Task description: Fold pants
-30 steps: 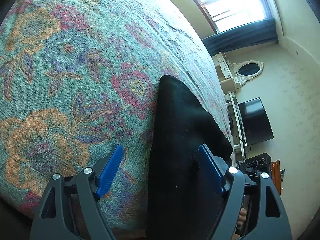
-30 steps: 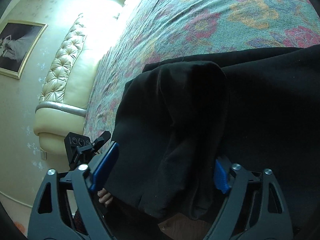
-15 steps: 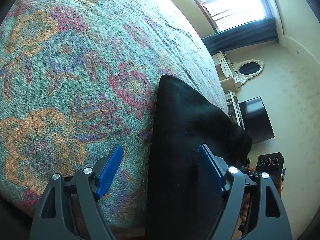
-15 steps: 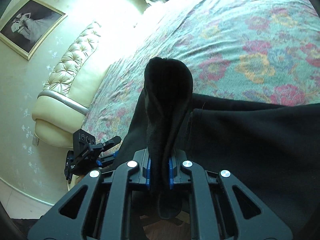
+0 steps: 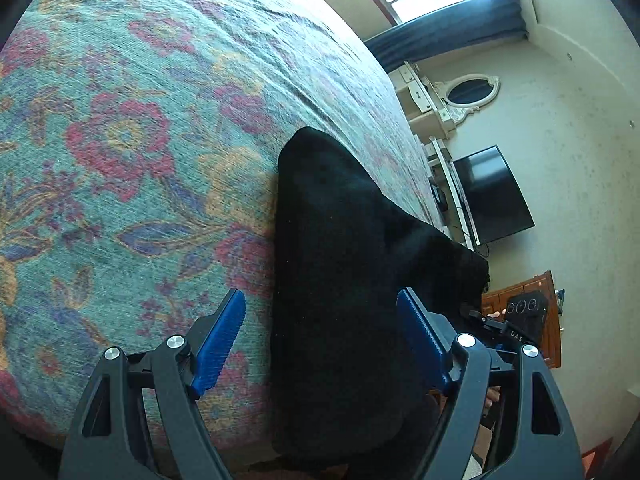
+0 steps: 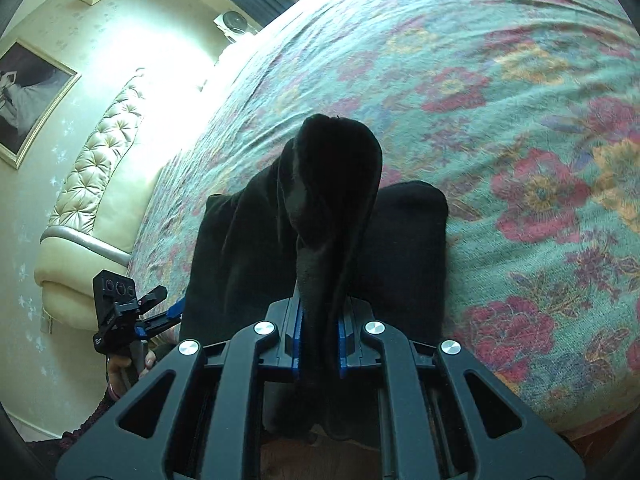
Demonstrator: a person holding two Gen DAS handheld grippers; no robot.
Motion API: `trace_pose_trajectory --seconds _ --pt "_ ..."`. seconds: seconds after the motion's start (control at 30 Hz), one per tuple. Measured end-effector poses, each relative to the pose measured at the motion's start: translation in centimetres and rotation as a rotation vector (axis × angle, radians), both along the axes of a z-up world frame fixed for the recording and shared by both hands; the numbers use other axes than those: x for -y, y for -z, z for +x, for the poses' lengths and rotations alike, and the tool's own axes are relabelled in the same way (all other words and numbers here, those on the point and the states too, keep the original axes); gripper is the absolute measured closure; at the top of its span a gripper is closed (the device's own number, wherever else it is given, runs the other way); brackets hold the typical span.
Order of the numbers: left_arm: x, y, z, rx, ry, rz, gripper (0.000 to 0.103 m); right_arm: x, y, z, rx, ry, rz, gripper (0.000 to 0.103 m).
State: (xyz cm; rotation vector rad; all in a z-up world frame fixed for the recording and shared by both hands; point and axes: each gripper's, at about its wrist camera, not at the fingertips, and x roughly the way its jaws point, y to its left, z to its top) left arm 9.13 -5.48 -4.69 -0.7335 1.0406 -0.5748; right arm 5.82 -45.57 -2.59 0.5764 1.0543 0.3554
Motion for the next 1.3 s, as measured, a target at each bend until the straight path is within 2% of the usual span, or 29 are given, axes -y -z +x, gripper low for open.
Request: trace_pose_trajectory --seconds 0.13,0.2,0.23,0.3,0.33,0.37,0.43,0.47,0.6,0.73,0.87,0.9,0.93,0.97,1.0,1.03,1.07,1.17,1.3 --pt "2.0 0.9 0.3 -0.014 0.04 0.044 0.026 1.1 2.0 -0.1 -0.01 0.037 0.054 0.086" --pt "2.5 1.6 0.2 -0.036 0.046 0.055 0.026 1.8 2.1 -0.4 -0.008 0.055 0.084 0.081" --pt "2.5 1.9 0.1 -0.04 0.044 0.055 0.026 2.2 1.9 -0.7 -0.009 0.065 0.087 0.075" --pt "2.5 1.9 -0.1 -0.025 0.043 0.061 0.026 3.0 1.2 -1.4 0.013 0.086 0.106 0.053" --pt "2.6 1.9 -0.1 -0.023 0.044 0.064 0.026 3.4 0.9 -1.9 0.018 0.108 0.096 0.026" --pt "2.6 1.8 -0.2 -0.024 0.043 0.061 0.026 3.8 0.6 -2.4 0.01 0.133 0.059 0.011" --pt "2.2 1.8 -0.3 -0.028 0.031 0.036 0.026 4.1 0.7 -3.0 -0.003 0.131 0.031 0.011" --pt "2.1 1.8 -0.4 -0.032 0.025 0.02 0.026 4.3 1.2 -3.3 -0.016 0.13 0.055 0.011" --pt "1.6 2.0 -0.9 -0.064 0.034 -0.052 0.026 5.3 4.4 -4.3 -0.105 0.143 0.28 0.011" --pt "1.0 2.7 -1.6 -0.114 0.025 -0.112 0.026 3.5 7.2 -4.4 -0.174 0.096 0.425 0.011" --pt "0.1 3.6 -2.4 -0.176 -0.009 -0.193 0.026 2.5 7.7 -4.2 -0.159 0.095 0.427 0.011" --pt "-0.1 3.8 -2.6 -0.194 -0.016 -0.212 0.026 2.5 7.6 -4.2 -0.155 0.091 0.43 0.013" --pt "-0.3 4.1 -2.7 -0.215 -0.023 -0.23 0.026 2.7 7.5 -4.1 -0.156 0.092 0.426 0.023" --pt "-0.5 4.2 -2.9 -0.231 -0.028 -0.248 0.026 3.0 7.6 -4.0 -0.161 0.091 0.413 0.036" --pt "-0.7 4.3 -3.2 -0.242 -0.033 -0.262 0.026 3.3 7.7 -4.1 -0.162 0.092 0.401 0.043" --pt "-0.8 4.3 -3.4 -0.248 -0.036 -0.271 0.026 3.6 8.0 -4.3 -0.162 0.089 0.397 0.055" --pt "-0.8 4.3 -3.5 -0.249 -0.033 -0.274 0.026 3.8 8.2 -4.5 -0.159 0.086 0.404 0.061" --pt "-0.7 4.1 -3.5 -0.239 -0.007 -0.281 0.022 4.1 8.5 -4.7 -0.15 0.091 0.43 0.066" --pt "-0.7 4.2 -3.5 -0.236 0.007 -0.274 0.021 3.8 8.2 -4.5 -0.142 0.08 0.426 0.067"
